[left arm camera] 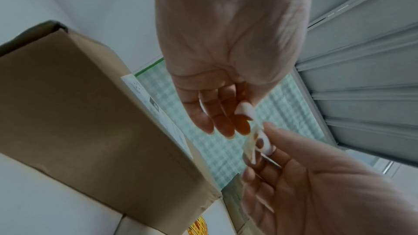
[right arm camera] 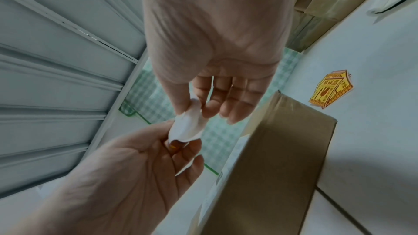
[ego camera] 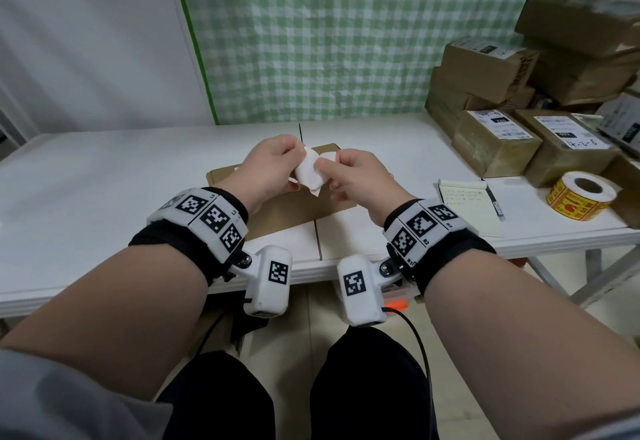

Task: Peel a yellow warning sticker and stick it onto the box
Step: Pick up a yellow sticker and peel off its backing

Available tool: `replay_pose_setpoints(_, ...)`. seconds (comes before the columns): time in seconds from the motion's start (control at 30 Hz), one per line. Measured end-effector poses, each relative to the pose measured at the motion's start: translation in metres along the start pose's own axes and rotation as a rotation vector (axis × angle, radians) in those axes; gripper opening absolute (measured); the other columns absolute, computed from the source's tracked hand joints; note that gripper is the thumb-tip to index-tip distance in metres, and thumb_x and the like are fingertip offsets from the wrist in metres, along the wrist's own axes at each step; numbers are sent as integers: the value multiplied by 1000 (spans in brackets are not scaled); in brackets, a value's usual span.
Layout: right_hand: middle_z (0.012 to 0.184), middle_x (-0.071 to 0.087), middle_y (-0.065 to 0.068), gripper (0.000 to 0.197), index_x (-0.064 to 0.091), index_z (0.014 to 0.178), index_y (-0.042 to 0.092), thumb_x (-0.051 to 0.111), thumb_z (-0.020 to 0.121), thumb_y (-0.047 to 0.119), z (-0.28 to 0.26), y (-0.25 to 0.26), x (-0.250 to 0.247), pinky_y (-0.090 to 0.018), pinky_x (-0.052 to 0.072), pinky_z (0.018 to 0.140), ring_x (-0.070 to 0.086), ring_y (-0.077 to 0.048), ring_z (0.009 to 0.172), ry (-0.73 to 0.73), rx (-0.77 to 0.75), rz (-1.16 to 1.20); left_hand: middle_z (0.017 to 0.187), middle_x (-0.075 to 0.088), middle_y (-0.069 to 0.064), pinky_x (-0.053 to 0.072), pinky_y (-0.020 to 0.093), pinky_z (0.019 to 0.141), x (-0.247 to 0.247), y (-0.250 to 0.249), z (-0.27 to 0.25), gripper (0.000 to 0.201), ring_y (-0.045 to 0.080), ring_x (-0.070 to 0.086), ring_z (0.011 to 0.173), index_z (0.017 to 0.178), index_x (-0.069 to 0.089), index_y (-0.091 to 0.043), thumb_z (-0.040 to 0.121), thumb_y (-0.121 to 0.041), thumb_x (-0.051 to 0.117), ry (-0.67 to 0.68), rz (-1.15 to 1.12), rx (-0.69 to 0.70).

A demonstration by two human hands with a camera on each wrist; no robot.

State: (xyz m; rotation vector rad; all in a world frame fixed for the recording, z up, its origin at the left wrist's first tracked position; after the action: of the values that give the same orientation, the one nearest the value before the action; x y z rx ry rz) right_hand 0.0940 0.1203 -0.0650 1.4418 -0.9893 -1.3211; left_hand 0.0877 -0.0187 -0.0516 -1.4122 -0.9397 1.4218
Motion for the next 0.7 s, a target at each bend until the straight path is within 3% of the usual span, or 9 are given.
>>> replay_pose_setpoints(0.13,63,50,-1,26,49,64,16,62,86,15,0,1,-3,-22,44,55,48,-13,56,7,-31,-14,81,62,5,53,32,70,3,-2,-4,22,19,61,74,78,61,-14,88,-3,44,35,-165,-67)
replay_pose_setpoints(0.27,65,50,-1,17,54,69,13,64,82,13,2,6,-1,-26,45,57,48,-16,60,-4,-75,-89,84,63,8,53,41,82,2,-1,-3,21,24,62,79,83,62,-11,92,-17,44,34,-300,-141)
replay_pose_setpoints(0.33,66,51,-3,17,53,69,11,65,81,13,3,7,-1,-30,47,61,49,-21,62,-13,-80,-113,83,64,7,53,38,80,2,0,-2,23,22,63,79,84,61,-11,93,-28,49,57,-218,-122)
replay_pose_setpoints(0.43,64,52,-5,25,49,62,13,66,81,13,4,6,1,-34,48,65,52,-23,64,-10,-81,-119,79,64,8,54,34,77,2,2,0,17,21,62,76,75,60,-12,89,-21,60,76,-57,-51)
replay_pose_setpoints(0.6,70,52,-8,31,40,60,16,58,84,8,8,7,1,-39,54,69,56,-27,67,-27,-91,-117,76,60,8,57,21,59,1,5,3,21,15,61,69,70,55,-11,90,-14,58,41,-89,-30)
replay_pose_setpoints(0.7,74,51,-9,29,38,63,15,55,84,4,11,3,-1,-49,55,79,59,-26,65,-35,-44,-24,76,58,7,54,16,52,1,7,2,25,14,59,67,68,51,-11,93,-13,54,12,-167,-60)
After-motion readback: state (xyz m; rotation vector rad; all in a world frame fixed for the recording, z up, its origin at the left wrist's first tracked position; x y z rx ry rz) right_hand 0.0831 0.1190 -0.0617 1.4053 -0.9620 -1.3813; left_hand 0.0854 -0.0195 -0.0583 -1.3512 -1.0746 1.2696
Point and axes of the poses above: each hand's wrist, its own z-axis towards the middle knuckle, its own x-axis out of the palm, y = z × x, the point moved 4 cm from there along z, towards the middle knuckle
